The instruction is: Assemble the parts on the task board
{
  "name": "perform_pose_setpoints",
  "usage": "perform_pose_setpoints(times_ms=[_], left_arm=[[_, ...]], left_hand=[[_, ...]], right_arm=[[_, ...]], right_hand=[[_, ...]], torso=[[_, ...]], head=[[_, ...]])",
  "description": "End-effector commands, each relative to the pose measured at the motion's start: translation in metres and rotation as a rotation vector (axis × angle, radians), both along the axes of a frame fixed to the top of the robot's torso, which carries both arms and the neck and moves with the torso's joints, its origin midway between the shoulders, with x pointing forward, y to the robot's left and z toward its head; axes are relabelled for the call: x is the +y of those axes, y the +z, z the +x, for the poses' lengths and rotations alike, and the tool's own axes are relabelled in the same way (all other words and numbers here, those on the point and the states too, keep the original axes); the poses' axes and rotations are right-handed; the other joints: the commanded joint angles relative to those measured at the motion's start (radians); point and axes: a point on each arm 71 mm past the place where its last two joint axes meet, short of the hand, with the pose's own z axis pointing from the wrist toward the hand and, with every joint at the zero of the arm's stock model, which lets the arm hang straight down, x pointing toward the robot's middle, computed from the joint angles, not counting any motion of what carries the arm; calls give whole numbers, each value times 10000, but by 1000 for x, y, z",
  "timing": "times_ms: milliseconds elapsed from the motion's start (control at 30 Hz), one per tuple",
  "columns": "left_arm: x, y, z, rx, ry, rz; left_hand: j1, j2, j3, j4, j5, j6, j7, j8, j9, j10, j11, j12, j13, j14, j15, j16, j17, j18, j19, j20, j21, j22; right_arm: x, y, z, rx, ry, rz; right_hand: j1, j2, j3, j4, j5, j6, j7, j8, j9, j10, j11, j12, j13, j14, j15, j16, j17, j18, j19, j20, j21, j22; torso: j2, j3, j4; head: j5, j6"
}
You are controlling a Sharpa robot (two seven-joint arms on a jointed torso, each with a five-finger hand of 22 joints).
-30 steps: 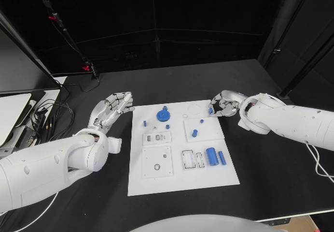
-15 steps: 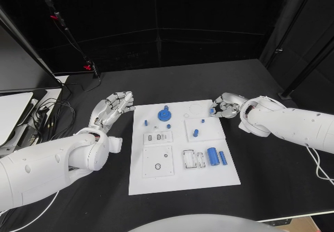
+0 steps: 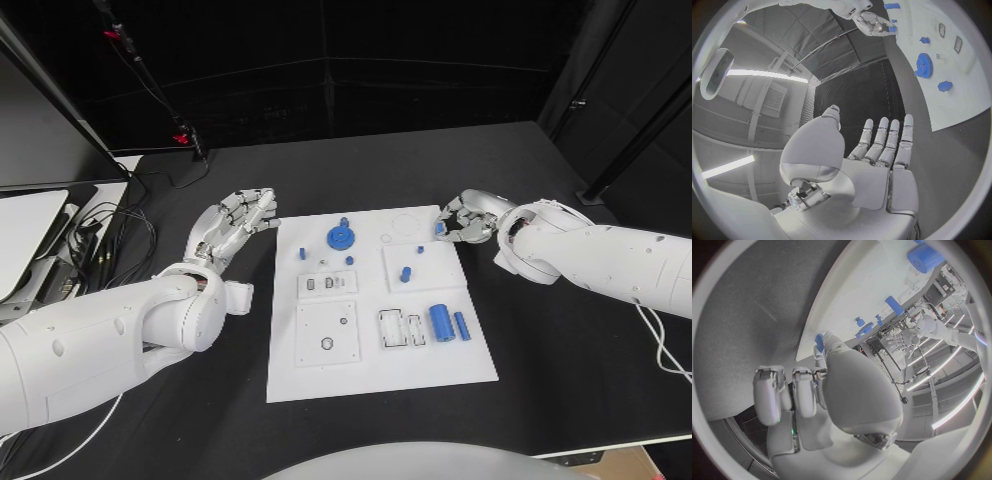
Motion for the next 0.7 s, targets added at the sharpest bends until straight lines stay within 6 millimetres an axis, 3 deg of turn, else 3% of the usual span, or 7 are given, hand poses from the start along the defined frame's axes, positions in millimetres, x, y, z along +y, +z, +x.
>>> perform_pose_setpoints(times_ms=[33,267,500,700], left_arm=[[0,18,-4,-2431,-209,-658],[1,18,-4,-2420,-193,-649],[2,18,-5,-2416,-154,-624],[2,17,-4,-2407,-133,-599]], left_hand=[[11,106,-20,-8,42,-44,1450,20,-15,33,0,22,-5,40,9,28,-1,155,-87,-16,45,-14],[11,106,-20,-8,42,-44,1450,20,-15,33,0,22,-5,40,9,28,-1,155,-87,-16,45,-14],[12,106,-21,-8,42,-44,1450,20,-15,33,0,22,-5,40,9,29,-1,155,-87,-16,45,-14],[23,109,-34,-9,45,-46,1450,23,-14,30,0,25,-5,41,9,31,-1,155,-89,-16,50,-14]], right_arm=[[3,6,0,-748,118,239],[9,14,-2,-1681,214,961],[21,18,-9,-1703,310,1537],[50,24,-18,-1340,764,1907]], right_hand=[[52,130,81,-1,44,311,-23,-19,22,1041,15,25,2632,1039,-20,25,2634,-74,1040,-11,33,2635],[77,247,110,-97,83,975,-20,-37,36,1041,22,25,2632,1039,-10,25,2634,-74,1040,4,33,2635],[19,297,85,-111,108,1224,53,-103,22,1041,76,25,2632,1039,27,25,2634,-74,1040,29,33,2635],[-116,350,33,-44,107,1255,75,-235,-19,1041,104,25,2632,1039,57,25,2634,-74,1040,56,33,2635]], torso=[[-1,2,7],[-2,-3,-2],[-11,1,18],[-21,-12,24]], head=[[-13,14],[46,53],[159,53],[264,18]])
